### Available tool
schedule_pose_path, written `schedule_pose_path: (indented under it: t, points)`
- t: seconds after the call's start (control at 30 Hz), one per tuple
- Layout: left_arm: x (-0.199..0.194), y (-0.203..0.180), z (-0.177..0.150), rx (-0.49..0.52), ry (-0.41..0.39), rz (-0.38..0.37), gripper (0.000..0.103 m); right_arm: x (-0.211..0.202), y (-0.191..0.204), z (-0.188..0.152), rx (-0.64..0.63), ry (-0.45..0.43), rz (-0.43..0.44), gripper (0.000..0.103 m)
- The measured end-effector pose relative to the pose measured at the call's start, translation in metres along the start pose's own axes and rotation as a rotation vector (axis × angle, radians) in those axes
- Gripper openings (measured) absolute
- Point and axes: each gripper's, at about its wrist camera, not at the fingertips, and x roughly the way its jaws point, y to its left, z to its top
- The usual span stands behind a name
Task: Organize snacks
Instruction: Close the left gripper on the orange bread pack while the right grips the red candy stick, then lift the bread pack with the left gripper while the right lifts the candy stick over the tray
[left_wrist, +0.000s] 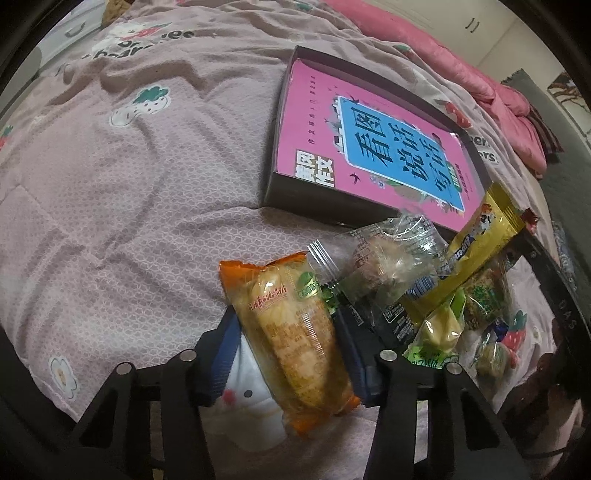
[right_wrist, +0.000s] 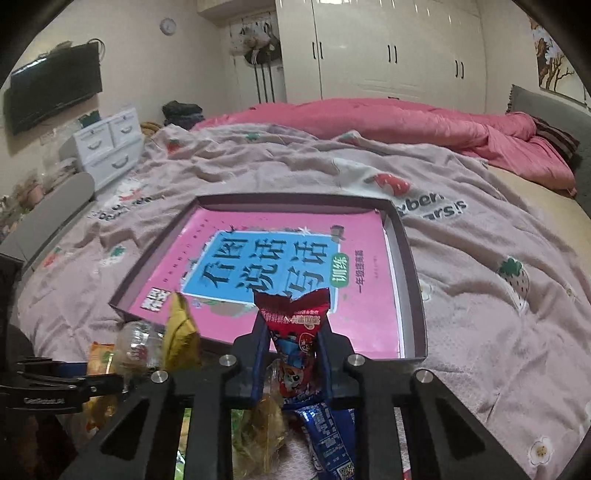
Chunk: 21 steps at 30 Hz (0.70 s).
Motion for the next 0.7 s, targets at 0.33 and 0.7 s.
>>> schedule_pose_path:
  t: [0.33,0.7]
  points:
    - [-0.014,0.012,-0.003,-0.014,-0.007,-0.015,0.049,-0.029,-0.003,0.001,0.037,-0.079,0.063,0.022]
    - [-0.038,0.03,-0.001,-0.057,-0.048,0.002,0.047,-0.048,-0.01,0.007,0.069,-0.16,0.096,0.022]
